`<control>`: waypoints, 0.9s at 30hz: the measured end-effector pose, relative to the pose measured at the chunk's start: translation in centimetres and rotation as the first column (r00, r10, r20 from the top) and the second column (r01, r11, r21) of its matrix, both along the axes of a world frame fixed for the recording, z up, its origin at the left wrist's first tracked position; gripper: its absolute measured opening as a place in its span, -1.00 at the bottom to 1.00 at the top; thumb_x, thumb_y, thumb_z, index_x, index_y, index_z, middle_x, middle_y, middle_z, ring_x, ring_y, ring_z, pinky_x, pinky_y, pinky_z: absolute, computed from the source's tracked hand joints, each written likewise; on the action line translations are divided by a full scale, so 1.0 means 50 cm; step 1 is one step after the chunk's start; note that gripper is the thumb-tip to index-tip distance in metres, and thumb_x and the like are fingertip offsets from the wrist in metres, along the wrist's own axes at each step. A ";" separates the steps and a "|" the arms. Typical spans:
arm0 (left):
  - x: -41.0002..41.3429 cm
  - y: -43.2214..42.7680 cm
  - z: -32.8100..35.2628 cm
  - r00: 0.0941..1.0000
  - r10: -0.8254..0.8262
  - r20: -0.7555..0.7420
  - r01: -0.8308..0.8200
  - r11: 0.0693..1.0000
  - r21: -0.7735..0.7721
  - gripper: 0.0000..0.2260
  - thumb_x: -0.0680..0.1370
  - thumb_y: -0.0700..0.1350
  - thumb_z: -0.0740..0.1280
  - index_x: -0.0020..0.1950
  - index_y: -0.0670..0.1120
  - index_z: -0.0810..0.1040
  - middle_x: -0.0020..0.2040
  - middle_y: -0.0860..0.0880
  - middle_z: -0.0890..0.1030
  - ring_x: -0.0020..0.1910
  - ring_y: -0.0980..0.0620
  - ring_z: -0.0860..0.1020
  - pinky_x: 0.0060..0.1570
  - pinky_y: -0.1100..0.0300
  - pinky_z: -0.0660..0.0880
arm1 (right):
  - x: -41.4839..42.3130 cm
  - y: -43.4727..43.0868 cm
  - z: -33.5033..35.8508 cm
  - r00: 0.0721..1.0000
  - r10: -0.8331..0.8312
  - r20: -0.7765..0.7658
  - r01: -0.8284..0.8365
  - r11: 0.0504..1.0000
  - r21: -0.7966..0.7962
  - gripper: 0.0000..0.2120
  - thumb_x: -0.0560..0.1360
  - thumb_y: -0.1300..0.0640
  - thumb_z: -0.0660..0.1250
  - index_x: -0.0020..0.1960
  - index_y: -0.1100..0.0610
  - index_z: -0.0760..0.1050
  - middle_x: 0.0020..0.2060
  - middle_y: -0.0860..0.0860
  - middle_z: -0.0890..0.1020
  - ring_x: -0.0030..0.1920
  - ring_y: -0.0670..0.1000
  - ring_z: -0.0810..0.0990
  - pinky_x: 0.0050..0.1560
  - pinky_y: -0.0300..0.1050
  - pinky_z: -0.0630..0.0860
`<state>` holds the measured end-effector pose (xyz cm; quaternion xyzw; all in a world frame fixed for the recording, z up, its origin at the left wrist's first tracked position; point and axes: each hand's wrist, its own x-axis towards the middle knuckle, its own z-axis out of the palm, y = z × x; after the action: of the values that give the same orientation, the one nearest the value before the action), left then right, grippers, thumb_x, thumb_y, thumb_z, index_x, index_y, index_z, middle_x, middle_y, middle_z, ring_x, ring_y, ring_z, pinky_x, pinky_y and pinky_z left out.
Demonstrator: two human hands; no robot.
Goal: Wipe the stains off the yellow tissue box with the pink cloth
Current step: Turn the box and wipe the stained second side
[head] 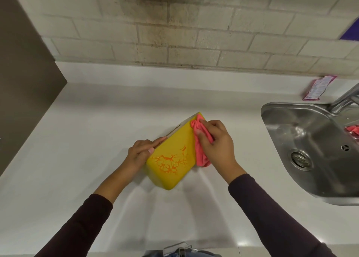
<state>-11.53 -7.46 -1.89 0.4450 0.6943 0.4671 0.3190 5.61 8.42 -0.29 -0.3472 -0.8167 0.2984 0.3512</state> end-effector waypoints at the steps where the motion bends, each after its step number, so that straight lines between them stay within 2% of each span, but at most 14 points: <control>1: 0.002 0.000 0.000 1.000 0.012 0.013 -0.012 1.000 0.002 -0.54 0.46 0.10 0.06 0.35 0.08 0.30 -0.05 -0.24 0.52 0.12 -0.10 0.36 0.16 0.27 0.26 | -0.004 -0.007 -0.001 0.999 0.027 0.022 -0.028 0.999 0.029 -0.65 0.49 0.04 0.36 0.26 0.04 0.51 -0.01 -0.07 0.50 -0.05 -0.14 0.48 -0.10 -0.36 0.43; 4: 0.007 -0.004 0.002 1.000 0.007 0.007 -0.007 1.000 0.006 -0.50 0.40 0.25 0.05 0.30 0.18 0.34 -0.06 -0.18 0.52 0.12 -0.06 0.37 0.27 0.04 0.23 | 0.003 -0.024 -0.010 0.994 0.093 0.054 -0.100 0.987 0.124 -0.66 0.49 0.10 0.35 0.26 0.06 0.51 0.04 0.01 0.53 -0.02 -0.10 0.48 -0.07 -0.28 0.44; 7: 0.008 -0.006 0.001 1.000 -0.010 0.001 0.010 1.000 0.004 -0.51 0.38 0.28 0.04 0.29 0.23 0.35 -0.14 -0.05 0.50 0.09 0.00 0.36 0.29 -0.06 0.22 | 0.030 -0.016 -0.021 0.986 0.157 0.053 -0.164 0.969 0.183 -0.69 0.48 0.21 0.32 0.21 0.09 0.55 0.02 0.04 0.56 -0.04 -0.08 0.51 -0.05 -0.31 0.43; 10: 0.010 -0.003 0.003 1.000 -0.021 -0.010 0.021 1.000 -0.002 -0.50 0.37 0.26 0.04 0.30 0.24 0.31 -0.20 0.02 0.47 0.06 0.02 0.36 0.28 -0.07 0.22 | 0.044 0.014 -0.024 0.994 0.109 0.029 -0.111 0.990 0.089 -0.69 0.49 0.23 0.31 0.22 0.05 0.55 -0.01 -0.06 0.54 -0.04 -0.16 0.51 -0.06 -0.44 0.40; 13: 0.013 0.001 0.010 1.000 -0.002 -0.004 0.002 1.000 -0.004 -0.45 0.36 0.26 0.03 0.33 0.19 0.28 -0.19 0.00 0.47 0.08 -0.01 0.36 0.30 -0.09 0.21 | 0.021 0.030 -0.012 1.000 0.007 0.017 -0.008 1.000 0.013 -0.73 0.51 0.15 0.31 0.20 0.00 0.55 -0.10 -0.16 0.51 -0.11 -0.24 0.48 -0.15 -0.53 0.35; 17: 0.015 0.000 0.010 1.000 0.014 0.004 -0.014 1.000 -0.021 -0.41 0.34 0.27 0.00 0.35 0.15 0.26 -0.12 -0.07 0.50 0.15 -0.06 0.36 0.33 -0.14 0.21 | -0.016 -0.009 -0.001 0.996 0.084 0.034 -0.087 0.990 0.109 -0.72 0.51 0.13 0.30 0.21 0.00 0.55 -0.04 -0.07 0.56 -0.10 -0.18 0.50 -0.13 -0.34 0.42; 22: 0.010 -0.002 0.003 0.999 0.023 0.031 -0.023 1.000 -0.017 -0.46 0.36 0.28 0.02 0.31 0.20 0.33 -0.13 0.02 0.50 0.14 -0.04 0.37 0.32 -0.17 0.22 | 0.015 -0.024 -0.010 0.963 0.252 0.092 -0.264 0.948 0.176 -0.68 0.48 0.16 0.29 0.23 0.08 0.54 0.00 0.02 0.57 -0.06 -0.03 0.56 -0.12 -0.17 0.52; 25: 0.010 -0.001 0.003 1.000 0.008 0.013 -0.008 1.000 -0.012 -0.47 0.37 0.28 0.01 0.32 0.19 0.32 -0.18 0.06 0.49 0.11 -0.04 0.37 0.31 -0.19 0.20 | 0.035 0.017 -0.009 0.976 0.196 0.090 -0.207 0.969 0.133 -0.71 0.50 0.21 0.31 0.21 0.07 0.55 -0.02 -0.01 0.56 -0.07 -0.05 0.56 -0.10 -0.14 0.53; 27: 0.009 -0.002 0.003 1.000 0.006 0.021 -0.005 1.000 -0.008 -0.47 0.37 0.28 0.02 0.31 0.19 0.33 -0.19 0.05 0.48 0.11 -0.04 0.37 0.31 -0.18 0.21 | 0.030 0.039 -0.005 0.988 0.135 0.078 -0.141 0.986 0.085 -0.72 0.51 0.20 0.32 0.19 0.03 0.56 -0.06 -0.06 0.55 -0.10 -0.14 0.52 -0.12 -0.24 0.50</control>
<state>-11.06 -7.55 -1.74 0.4369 0.6938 0.4700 0.3267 7.10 10.39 -0.55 -0.2841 -0.8636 0.2721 0.3154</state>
